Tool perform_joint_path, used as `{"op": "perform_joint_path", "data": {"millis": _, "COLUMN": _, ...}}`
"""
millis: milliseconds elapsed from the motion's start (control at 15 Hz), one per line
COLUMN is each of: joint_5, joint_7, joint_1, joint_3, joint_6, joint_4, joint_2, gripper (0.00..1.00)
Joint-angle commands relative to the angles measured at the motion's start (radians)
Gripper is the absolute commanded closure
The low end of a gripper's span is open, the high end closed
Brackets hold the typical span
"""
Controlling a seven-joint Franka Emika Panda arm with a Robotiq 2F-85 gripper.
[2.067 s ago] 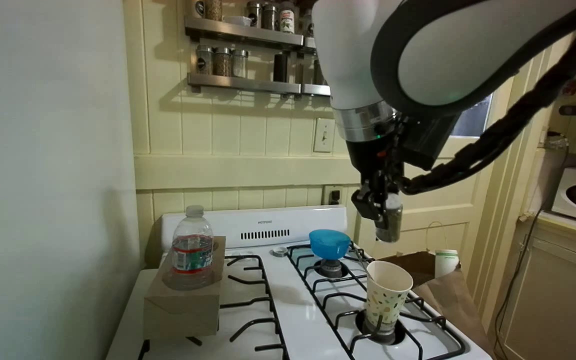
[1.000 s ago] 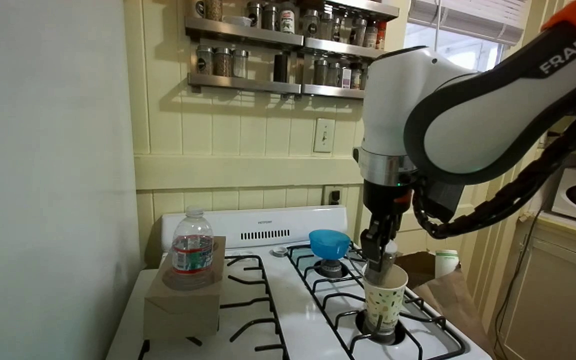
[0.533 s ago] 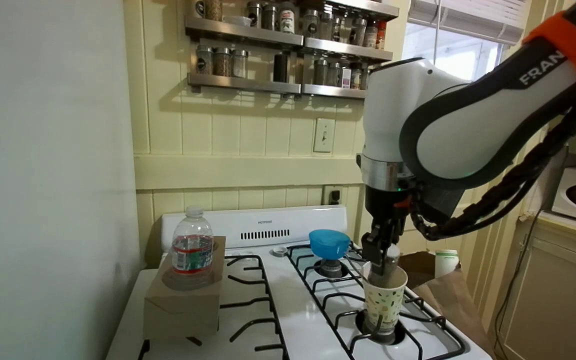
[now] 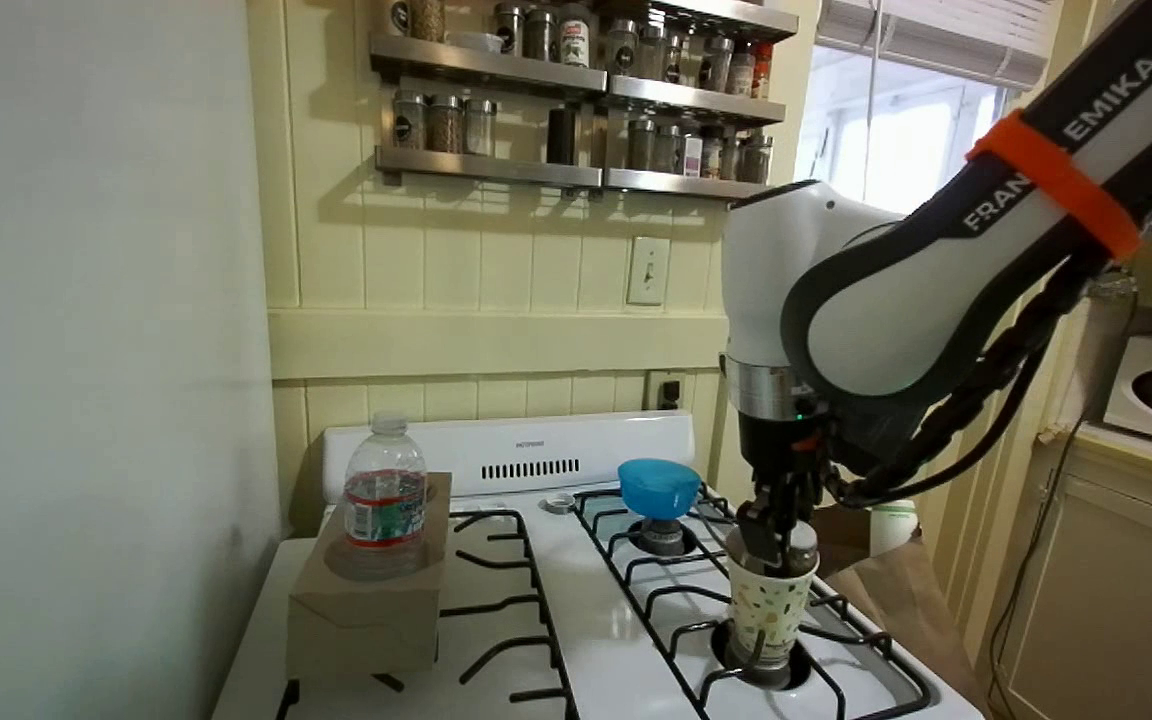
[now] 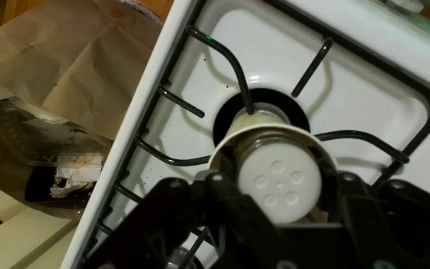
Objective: Put the glass jar in the coffee cup.
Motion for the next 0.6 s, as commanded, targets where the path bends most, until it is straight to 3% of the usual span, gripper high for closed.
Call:
{"op": "perform_joint_path", "data": {"millis": 0, "joint_5": -0.053, "joint_7": 0.011, "joint_1": -0.028, "joint_3": -0.004, "joint_6": 0.028, "joint_4": 0.032, "joint_2": 0.07, "gripper": 0.76}}
{"op": "perform_joint_path", "data": {"millis": 333, "joint_5": -0.077, "joint_7": 0.002, "joint_1": -0.027, "joint_3": -0.017, "joint_6": 0.04, "joint_4": 0.068, "joint_2": 0.132, "gripper": 0.76}}
{"op": "perform_joint_path", "data": {"millis": 467, "joint_5": -0.068, "joint_7": -0.009, "joint_1": -0.021, "joint_3": -0.022, "joint_6": 0.046, "joint_4": 0.075, "joint_2": 0.147, "gripper": 0.53}}
{"op": "perform_joint_path", "data": {"millis": 533, "joint_5": -0.063, "joint_7": -0.015, "joint_1": -0.018, "joint_3": -0.023, "joint_6": 0.05, "joint_4": 0.079, "joint_2": 0.155, "gripper": 0.26}}
